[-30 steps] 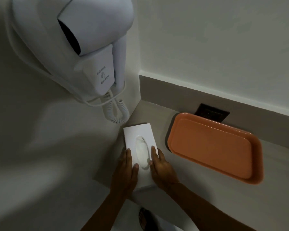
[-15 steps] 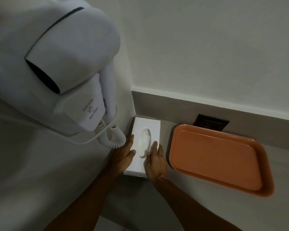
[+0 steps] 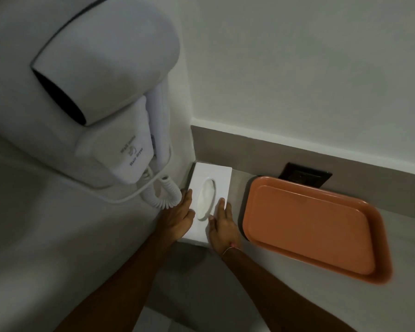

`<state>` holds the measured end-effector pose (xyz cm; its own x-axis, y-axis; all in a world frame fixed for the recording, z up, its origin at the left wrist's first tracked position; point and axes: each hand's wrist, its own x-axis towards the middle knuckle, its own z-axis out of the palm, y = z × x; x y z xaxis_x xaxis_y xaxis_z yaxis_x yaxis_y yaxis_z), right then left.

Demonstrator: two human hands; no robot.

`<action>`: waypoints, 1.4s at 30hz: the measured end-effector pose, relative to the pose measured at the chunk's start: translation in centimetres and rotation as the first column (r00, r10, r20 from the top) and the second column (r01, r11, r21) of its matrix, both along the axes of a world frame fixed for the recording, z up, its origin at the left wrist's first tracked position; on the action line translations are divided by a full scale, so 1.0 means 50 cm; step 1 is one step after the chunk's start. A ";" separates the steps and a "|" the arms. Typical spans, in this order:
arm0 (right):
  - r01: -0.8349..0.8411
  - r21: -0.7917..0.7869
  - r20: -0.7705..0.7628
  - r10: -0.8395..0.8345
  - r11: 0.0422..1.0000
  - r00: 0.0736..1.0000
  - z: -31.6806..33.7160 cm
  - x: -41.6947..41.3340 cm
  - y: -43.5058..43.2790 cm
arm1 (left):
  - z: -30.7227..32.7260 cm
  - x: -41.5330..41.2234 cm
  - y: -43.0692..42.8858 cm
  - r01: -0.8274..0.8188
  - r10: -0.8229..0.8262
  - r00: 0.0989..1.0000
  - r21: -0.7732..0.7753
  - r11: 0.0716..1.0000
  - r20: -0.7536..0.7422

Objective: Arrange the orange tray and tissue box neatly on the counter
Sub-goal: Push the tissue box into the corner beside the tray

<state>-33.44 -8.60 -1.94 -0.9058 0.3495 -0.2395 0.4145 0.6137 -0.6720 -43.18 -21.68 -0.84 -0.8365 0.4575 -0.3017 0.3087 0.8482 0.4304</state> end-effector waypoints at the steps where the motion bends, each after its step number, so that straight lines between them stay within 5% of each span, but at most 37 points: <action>1: -0.046 -0.003 -0.018 0.046 0.999 0.999 -0.003 0.015 0.008 | 0.004 0.019 -0.003 -0.044 0.045 0.999 0.054 0.998 -0.014; 6: -0.265 0.195 -0.125 0.292 0.944 0.948 -0.018 0.131 0.047 | -0.010 0.185 -0.041 -0.192 0.259 0.948 0.320 0.928 -0.183; 12: -0.506 0.458 -0.069 0.597 0.731 0.799 -0.024 0.216 0.076 | -0.096 0.363 -0.082 -0.243 0.241 0.942 0.020 0.970 -0.232; 18: -0.593 0.492 0.035 0.666 0.637 0.745 -0.035 0.221 0.082 | -0.116 0.366 -0.116 -0.177 0.142 0.962 -0.139 0.974 -0.233; 42: -0.599 0.374 0.076 0.620 0.708 0.781 0.007 0.100 0.034 | -0.106 0.354 -0.137 -0.116 0.085 0.976 -0.147 0.982 -0.200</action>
